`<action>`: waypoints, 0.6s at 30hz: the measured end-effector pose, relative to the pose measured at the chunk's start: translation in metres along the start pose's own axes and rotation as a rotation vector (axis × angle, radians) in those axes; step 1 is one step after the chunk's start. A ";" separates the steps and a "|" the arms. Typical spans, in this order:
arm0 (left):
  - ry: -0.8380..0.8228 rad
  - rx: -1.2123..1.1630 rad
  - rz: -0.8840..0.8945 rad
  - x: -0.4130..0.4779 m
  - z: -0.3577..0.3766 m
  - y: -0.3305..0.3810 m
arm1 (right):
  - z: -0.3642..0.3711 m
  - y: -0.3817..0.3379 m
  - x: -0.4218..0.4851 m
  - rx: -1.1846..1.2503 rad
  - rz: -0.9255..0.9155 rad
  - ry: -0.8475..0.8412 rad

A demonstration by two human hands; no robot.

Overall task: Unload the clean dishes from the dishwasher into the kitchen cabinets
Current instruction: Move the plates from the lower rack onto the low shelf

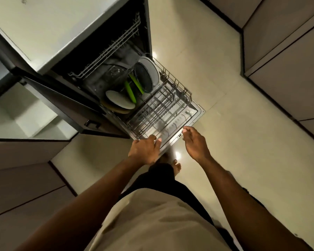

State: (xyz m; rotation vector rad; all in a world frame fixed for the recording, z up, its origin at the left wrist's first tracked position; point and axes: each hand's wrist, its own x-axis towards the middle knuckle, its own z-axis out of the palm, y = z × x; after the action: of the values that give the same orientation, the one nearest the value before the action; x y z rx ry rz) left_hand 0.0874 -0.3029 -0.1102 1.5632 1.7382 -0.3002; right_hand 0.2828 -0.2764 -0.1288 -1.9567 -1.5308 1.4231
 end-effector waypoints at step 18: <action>0.050 -0.259 -0.163 0.135 -0.049 0.060 | -0.097 -0.033 0.148 -0.236 -0.020 -0.177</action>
State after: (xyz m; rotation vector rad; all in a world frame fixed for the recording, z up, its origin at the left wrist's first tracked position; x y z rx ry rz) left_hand 0.1305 -0.1578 -0.1480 1.2569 1.8657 -0.1102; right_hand 0.3364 -0.1044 -0.1361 -1.9810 -1.8681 1.5018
